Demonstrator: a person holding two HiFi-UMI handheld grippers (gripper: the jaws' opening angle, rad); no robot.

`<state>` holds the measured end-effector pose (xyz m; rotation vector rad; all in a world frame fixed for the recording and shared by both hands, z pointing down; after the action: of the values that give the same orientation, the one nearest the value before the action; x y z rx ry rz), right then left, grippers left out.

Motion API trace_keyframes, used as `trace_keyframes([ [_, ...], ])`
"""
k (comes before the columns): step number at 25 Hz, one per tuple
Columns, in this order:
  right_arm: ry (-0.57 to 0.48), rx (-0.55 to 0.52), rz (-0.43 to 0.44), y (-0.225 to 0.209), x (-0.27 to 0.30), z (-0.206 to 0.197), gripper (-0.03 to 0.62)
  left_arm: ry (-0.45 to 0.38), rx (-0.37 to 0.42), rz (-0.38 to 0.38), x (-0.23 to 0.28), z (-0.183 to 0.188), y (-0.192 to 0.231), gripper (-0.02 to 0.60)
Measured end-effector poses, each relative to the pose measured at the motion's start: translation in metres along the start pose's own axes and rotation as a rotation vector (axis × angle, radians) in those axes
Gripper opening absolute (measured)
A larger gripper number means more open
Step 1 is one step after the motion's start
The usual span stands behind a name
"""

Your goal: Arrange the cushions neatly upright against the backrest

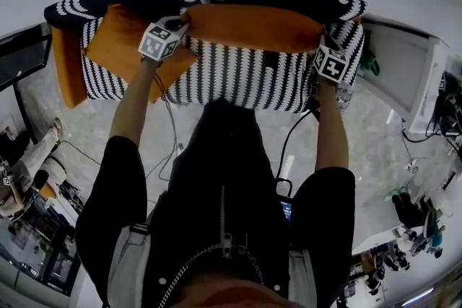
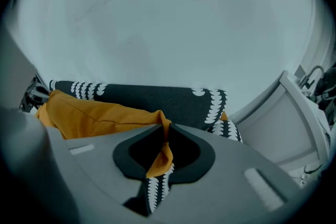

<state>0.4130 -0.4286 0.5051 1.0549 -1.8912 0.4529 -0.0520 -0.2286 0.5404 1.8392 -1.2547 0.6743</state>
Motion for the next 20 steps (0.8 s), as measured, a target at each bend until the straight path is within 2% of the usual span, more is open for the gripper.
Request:
trace_keyframes([
  [7,-0.051,0.075,-0.078,-0.006,0.008,0.028,0.061,-0.104,0.078,0.143,0.003,0.018,0.010,0.088],
  [10,-0.097,0.088,-0.107,-0.006,-0.001,0.034,0.029,-0.141,0.098,0.177,-0.011,0.021,0.011,0.097],
  [14,-0.131,0.091,-0.101,-0.004,-0.015,0.032,0.008,-0.166,0.108,0.192,-0.028,0.019,-0.008,0.091],
  [20,-0.155,0.071,-0.033,0.014,-0.037,0.004,0.005,-0.210,0.090,0.230,-0.052,-0.008,-0.055,0.062],
])
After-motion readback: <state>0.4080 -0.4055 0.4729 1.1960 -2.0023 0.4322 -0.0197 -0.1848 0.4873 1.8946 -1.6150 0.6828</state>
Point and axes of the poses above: the fingertips, and each gripper's own axes: x forward along the fingers, y to its left, z out of its top, the point moved 10 cm from there along -x, backward along the fingers, and after that the axes turned 7 degrees about -x, right-handed, at the moved point
